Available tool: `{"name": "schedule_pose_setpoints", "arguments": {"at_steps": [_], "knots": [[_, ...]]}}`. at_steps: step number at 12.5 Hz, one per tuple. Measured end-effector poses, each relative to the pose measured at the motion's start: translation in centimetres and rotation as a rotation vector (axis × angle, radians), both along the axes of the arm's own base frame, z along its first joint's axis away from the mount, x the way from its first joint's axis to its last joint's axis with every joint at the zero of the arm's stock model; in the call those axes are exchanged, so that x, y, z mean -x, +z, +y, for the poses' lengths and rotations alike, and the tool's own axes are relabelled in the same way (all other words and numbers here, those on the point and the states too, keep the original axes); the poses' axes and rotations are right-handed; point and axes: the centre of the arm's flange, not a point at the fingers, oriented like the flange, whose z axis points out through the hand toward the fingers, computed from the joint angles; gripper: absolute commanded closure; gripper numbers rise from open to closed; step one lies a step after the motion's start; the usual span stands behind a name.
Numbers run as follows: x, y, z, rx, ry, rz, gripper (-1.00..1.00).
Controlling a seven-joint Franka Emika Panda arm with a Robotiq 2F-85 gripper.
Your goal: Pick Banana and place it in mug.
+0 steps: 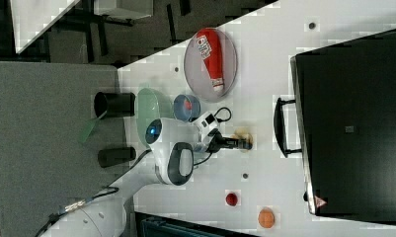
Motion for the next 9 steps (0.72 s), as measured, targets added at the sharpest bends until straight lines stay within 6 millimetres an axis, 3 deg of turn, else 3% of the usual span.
{"name": "schedule_pose_setpoints", "arguments": {"at_steps": [1,3,7,9], "knots": [[-0.4,1.4,-0.2,-0.002,-0.009,-0.023,0.3],[-1.7,6.6,0.0,-0.003,0.013,-0.122,0.3],[-5.7,21.4,0.7,-0.032,-0.001,-0.294,0.3],[-4.0,26.6,0.7,-0.027,0.011,-0.25,0.3]]}}
